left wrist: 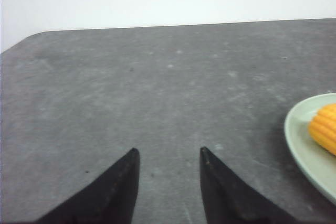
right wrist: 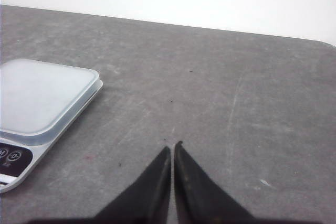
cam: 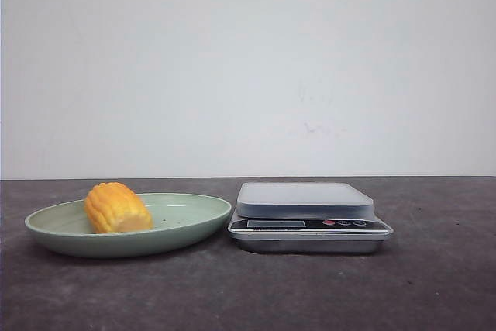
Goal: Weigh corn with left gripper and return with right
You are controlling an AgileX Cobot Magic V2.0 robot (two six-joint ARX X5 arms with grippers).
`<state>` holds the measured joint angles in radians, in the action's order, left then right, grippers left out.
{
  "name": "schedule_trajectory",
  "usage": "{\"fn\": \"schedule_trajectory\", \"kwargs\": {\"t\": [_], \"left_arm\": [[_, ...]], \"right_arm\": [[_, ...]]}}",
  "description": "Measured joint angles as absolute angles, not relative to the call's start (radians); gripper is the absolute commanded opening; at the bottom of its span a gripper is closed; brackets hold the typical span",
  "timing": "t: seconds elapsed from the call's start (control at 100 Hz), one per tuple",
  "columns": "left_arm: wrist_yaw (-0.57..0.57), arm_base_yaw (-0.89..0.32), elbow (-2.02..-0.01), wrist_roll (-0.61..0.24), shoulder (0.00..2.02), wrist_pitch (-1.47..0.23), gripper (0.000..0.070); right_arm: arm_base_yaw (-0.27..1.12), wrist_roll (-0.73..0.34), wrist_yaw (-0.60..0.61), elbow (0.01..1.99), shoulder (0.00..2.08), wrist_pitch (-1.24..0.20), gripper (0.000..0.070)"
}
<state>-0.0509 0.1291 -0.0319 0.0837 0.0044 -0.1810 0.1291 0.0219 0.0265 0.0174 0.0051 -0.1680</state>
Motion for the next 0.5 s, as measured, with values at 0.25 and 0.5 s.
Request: {"fn": "schedule_trajectory", "kwargs": {"t": [0.25, 0.5], "left_arm": [[-0.061, 0.131, -0.032, 0.075, 0.004, -0.181, 0.0190], [-0.062, 0.131, -0.032, -0.019, 0.004, -0.181, 0.0190]], "right_arm": [[0.129, 0.022, 0.027, 0.017, 0.005, -0.168, 0.0007], [0.129, 0.022, 0.027, 0.017, 0.005, -0.168, 0.0007]]}}
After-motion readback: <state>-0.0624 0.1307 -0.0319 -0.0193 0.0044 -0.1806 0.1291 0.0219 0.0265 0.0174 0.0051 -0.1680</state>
